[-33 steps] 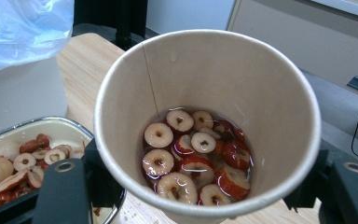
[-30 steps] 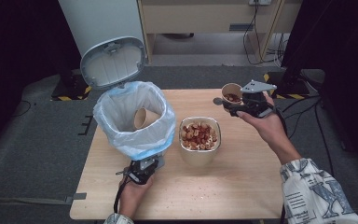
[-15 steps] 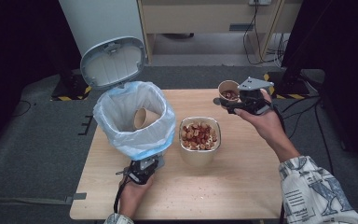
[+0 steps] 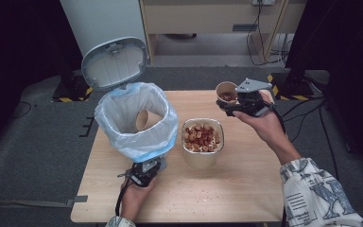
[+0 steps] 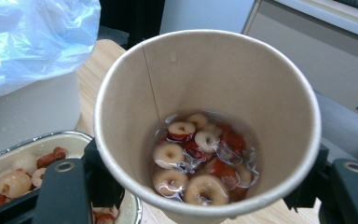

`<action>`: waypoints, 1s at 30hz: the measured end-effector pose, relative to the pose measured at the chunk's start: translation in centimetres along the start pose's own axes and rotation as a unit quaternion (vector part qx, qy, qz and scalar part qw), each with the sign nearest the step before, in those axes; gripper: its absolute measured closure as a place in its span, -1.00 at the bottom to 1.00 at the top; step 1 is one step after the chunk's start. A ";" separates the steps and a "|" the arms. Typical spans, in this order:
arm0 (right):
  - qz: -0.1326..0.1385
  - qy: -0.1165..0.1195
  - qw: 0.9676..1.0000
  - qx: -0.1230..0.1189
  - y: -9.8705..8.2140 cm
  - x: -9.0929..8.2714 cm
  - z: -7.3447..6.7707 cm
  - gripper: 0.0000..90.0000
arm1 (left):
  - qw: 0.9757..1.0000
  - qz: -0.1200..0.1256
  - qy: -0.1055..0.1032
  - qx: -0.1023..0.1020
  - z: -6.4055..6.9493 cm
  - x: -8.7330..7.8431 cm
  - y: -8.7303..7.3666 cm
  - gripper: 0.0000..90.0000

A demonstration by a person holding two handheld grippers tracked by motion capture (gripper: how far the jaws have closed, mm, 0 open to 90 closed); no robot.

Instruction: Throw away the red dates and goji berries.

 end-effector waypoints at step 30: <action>0.003 -0.012 0.997 -0.077 1.5 -0.2 -1.9 -0.32 | 1.000 -0.001 0.001 0.002 0.0 0.0 0.0 0.99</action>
Point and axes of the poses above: each handheld gripper's, and its own axes: x roughly forward along the jaws, y roughly out of its top, z roughly to its right, the point moved 2 cm from there along x, roughly forward along the jaws, and after that the axes turned 8 degrees about x, right-handed, at the moved point
